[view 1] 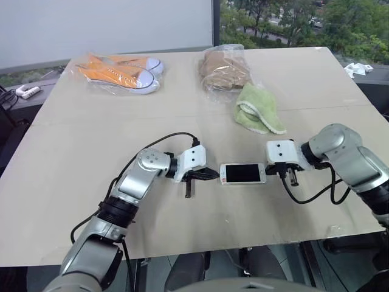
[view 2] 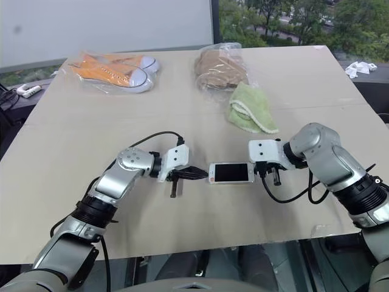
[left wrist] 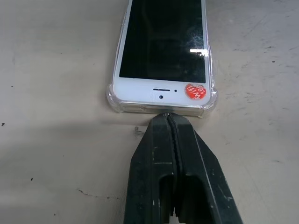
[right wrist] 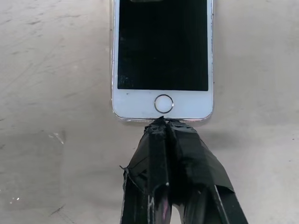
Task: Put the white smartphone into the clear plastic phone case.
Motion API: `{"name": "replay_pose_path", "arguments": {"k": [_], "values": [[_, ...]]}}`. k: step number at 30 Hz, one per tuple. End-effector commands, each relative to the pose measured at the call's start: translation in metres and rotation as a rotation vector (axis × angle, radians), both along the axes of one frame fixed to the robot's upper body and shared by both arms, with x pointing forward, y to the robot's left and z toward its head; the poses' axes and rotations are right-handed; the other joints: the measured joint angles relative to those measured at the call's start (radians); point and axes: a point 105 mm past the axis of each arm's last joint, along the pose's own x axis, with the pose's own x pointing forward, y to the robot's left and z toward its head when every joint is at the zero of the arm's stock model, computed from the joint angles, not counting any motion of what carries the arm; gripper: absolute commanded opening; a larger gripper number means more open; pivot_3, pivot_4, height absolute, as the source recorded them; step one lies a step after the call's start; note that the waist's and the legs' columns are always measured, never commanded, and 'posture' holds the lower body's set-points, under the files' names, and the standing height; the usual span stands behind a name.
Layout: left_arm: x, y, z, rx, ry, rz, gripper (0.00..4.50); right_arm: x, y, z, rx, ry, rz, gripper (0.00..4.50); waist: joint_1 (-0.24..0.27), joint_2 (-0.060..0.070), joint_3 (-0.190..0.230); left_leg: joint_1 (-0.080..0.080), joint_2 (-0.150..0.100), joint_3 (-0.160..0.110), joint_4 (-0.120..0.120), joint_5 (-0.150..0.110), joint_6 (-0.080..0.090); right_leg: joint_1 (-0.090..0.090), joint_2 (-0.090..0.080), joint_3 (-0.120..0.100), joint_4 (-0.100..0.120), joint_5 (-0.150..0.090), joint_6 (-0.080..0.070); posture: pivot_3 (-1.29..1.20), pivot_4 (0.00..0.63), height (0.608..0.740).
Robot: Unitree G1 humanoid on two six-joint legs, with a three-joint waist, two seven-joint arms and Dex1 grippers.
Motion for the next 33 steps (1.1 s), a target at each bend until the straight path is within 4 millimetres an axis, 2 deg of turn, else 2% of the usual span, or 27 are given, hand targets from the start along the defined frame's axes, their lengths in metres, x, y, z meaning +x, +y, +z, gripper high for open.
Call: {"name": "replay_pose_path", "arguments": {"k": [1,7,13,17,22,24,26,27,31,32,33], "values": [[-0.003,-0.015,0.002,-0.006,-0.018,-0.035,0.0,-0.004,0.028,0.009,0.045,-0.041,0.1,0.05,0.0,0.0,0.0,0.0,0.0,0.0,0.0,0.0,0.0,0.0,0.0,0.0,0.0,0.0,0.0,0.0,0.15,0.74],[-0.004,-0.02,0.001,-0.014,-0.018,-0.049,0.0,-0.011,0.039,0.007,0.054,-0.017,0.128,0.05,-0.002,0.0,-0.001,0.001,0.0,0.0,0.0,0.0,0.0,0.0,0.0,0.0,0.001,0.0,0.0,0.0,0.15,0.74],[-0.001,-0.016,0.003,-0.013,-0.024,-0.043,0.0,-0.006,0.029,0.007,0.037,-0.051,0.102,0.05,-0.001,0.0,-0.001,0.001,0.0,0.0,0.0,0.0,0.0,0.001,0.0,0.0,0.001,0.0,0.0,0.0,0.15,0.74],[0.0,-0.007,0.005,-0.002,-0.038,-0.027,0.0,0.0,0.014,0.01,0.048,-0.093,0.059,1.25,0.0,0.0,-0.001,0.001,0.0,0.0,0.0,0.0,0.0,0.001,0.0,0.0,0.001,0.0,0.0,0.0,0.15,0.74],[0.001,-0.001,0.011,0.001,-0.057,-0.015,0.0,0.003,0.001,0.012,0.072,-0.123,-0.006,3.71,0.0,0.0,-0.001,0.0,0.0,0.0,0.0,0.0,0.0,0.0,0.0,0.0,0.0,0.0,0.0,0.0,0.15,0.74],[0.0,0.004,0.015,0.001,-0.067,-0.005,0.0,0.002,-0.008,0.013,0.072,-0.118,-0.032,4.46,0.0,0.0,0.0,0.0,0.0,0.0,0.0,0.0,0.0,0.0,0.0,0.0,0.0,0.0,0.0,0.0,0.15,0.74],[0.0,0.009,0.019,0.002,-0.078,0.009,0.0,0.002,-0.016,0.016,0.092,-0.114,-0.071,4.46,-0.001,0.0,0.0,-0.001,0.0,0.0,0.0,0.0,0.0,-0.001,0.0,0.0,0.0,0.0,0.0,0.0,0.15,0.74],[0.0,0.011,0.02,0.001,-0.083,0.015,0.0,0.004,-0.02,0.018,0.108,-0.122,-0.096,4.26,-0.002,0.0,0.0,-0.001,0.0,0.0,-0.001,0.0,0.0,-0.001,0.0,0.0,0.0,0.0,0.0,0.0,0.15,0.74],[-0.002,0.018,0.026,-0.001,-0.095,0.032,0.0,0.008,-0.036,0.027,0.163,-0.152,-0.183,2.73,-0.005,0.0,0.0,-0.001,0.0,0.0,-0.001,0.0,0.0,-0.001,0.0,0.001,-0.001,0.0,0.0,0.0,0.15,0.74],[-0.002,0.019,0.028,-0.001,-0.096,0.035,0.0,0.008,-0.04,0.031,0.196,-0.151,-0.208,2.16,-0.004,0.0,0.0,-0.001,0.0,0.0,-0.002,0.0,0.0,-0.001,0.0,0.001,-0.001,0.0,0.0,0.0,0.15,0.74],[-0.003,0.021,0.03,-0.001,-0.1,0.038,0.0,0.007,-0.042,0.034,0.231,-0.152,-0.227,1.92,-0.002,0.0,0.0,-0.001,0.001,0.0,-0.002,0.0,0.0,-0.001,0.0,0.001,-0.001,0.0,0.0,0.0,0.15,0.74]]}}
